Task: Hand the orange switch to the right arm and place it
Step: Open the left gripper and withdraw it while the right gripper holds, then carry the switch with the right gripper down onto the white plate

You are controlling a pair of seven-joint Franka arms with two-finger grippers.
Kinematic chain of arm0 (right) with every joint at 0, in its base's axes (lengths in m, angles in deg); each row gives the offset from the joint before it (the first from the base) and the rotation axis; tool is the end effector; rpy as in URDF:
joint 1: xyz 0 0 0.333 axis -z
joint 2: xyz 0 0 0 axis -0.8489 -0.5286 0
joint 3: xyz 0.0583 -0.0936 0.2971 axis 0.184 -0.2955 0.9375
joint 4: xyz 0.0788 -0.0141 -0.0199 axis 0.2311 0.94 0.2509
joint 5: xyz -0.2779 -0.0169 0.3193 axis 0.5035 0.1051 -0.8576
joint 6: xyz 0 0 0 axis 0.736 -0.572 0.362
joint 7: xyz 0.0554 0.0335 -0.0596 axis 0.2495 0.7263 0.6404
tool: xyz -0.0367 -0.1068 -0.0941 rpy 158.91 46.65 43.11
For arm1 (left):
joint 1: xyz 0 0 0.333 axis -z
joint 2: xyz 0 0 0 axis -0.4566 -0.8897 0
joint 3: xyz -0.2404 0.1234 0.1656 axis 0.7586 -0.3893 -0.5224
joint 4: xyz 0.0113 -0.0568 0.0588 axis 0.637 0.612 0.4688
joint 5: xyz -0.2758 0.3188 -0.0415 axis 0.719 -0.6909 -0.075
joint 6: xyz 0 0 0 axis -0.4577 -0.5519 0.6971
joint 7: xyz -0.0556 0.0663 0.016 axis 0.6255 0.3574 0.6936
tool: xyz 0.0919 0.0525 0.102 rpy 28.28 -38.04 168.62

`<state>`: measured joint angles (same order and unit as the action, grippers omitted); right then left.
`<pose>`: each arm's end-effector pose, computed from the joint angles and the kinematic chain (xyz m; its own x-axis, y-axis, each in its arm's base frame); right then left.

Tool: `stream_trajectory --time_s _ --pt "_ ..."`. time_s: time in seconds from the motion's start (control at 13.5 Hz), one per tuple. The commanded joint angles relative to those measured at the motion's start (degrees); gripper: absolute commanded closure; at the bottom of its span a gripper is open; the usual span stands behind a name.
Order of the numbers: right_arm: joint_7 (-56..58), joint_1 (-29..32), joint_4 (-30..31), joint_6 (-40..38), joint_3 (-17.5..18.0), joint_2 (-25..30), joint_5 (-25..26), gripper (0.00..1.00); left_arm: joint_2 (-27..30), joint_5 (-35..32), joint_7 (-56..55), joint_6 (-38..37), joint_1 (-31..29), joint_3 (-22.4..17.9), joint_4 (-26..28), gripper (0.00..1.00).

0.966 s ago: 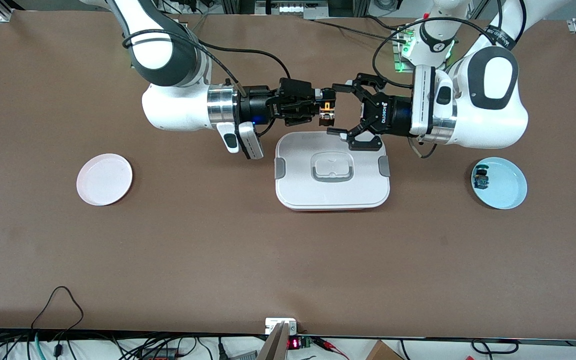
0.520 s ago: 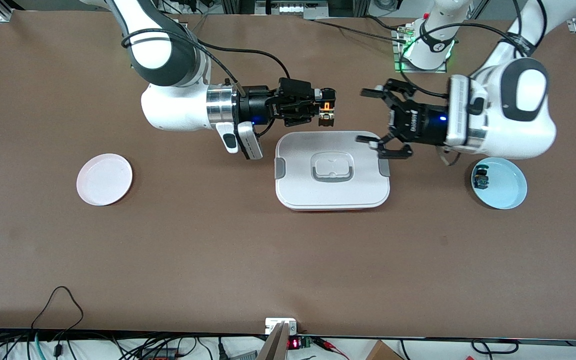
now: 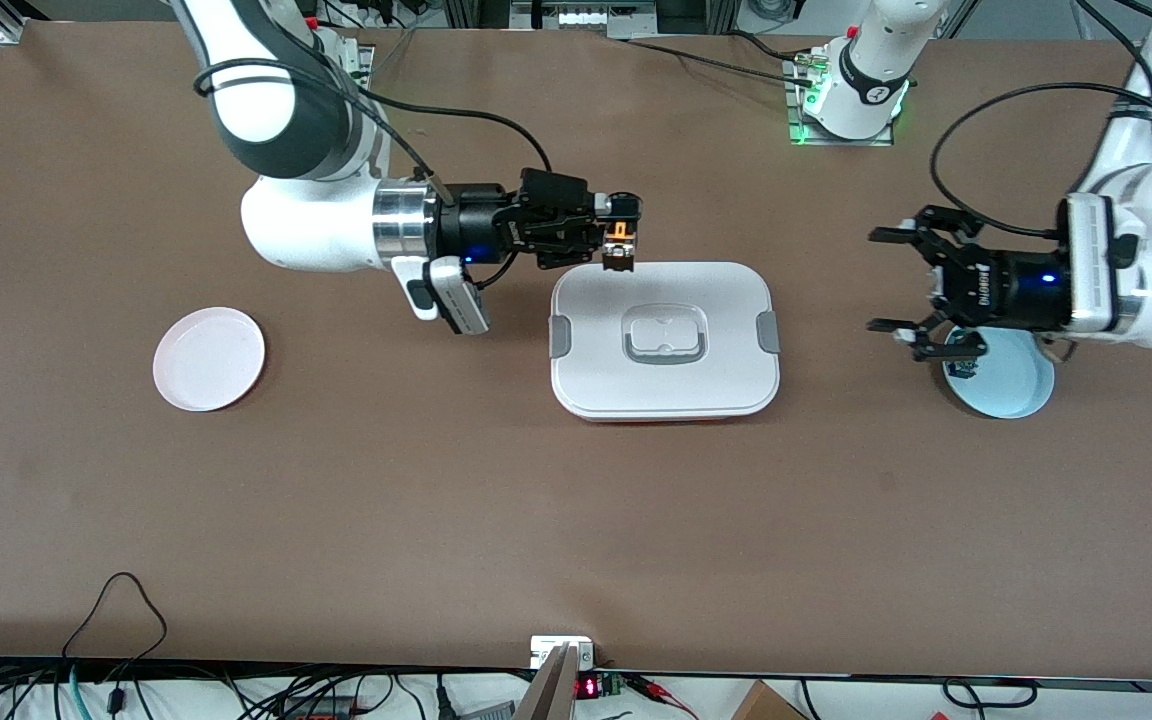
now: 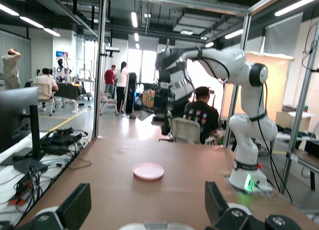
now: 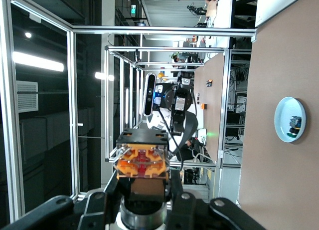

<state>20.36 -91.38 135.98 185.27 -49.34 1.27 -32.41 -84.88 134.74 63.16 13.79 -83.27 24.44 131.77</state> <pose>0.5904 0.4527 0.4862 0.9990 0.0053 0.0442 0.0439 0.0492 -0.9978 0.6373 -0.0694 0.4554 0.0877 -0.0995 0.9912 -0.9916 0.0862 0.0964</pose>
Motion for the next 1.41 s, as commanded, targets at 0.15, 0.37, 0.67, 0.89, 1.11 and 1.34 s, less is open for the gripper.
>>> stream_trajectory --time_s 0.15,0.37,0.67,0.89,1.11,1.34 --pt "0.33 8.49 1.98 -11.16 0.23 1.0 3.59 0.99 -7.6 -17.57 0.13 -6.78 1.26 -3.65 -11.49 0.0" --pt "0.33 12.8 1.98 -15.04 0.14 1.0 8.07 0.99 -14.84 -22.87 -0.05 -10.2 1.26 -4.52 -17.75 0.0" --pt "0.33 18.77 1.98 -18.2 -0.03 1.0 16.75 0.99 -13.44 -25.26 -0.57 -10.74 4.24 -9.44 -21.1 0.0" --pt "0.33 21.77 1.89 -20.58 -0.21 1.0 22.75 1.0 -7.93 -24.39 -0.93 -10.04 13.17 -21.09 -21.46 0.0" --pt "0.59 24.06 1.71 -23.64 -0.29 1.08 32.92 1.0 -1.5 -14.49 -1.8 -10.04 23.99 -41.29 -23.39 0.0" --pt "1.03 27.83 1.54 -29.0 -0.3 1.08 40.41 1.0 5.87 -14.44 -3.9 -9.86 33.31 -54.5 -21.9 0.0"
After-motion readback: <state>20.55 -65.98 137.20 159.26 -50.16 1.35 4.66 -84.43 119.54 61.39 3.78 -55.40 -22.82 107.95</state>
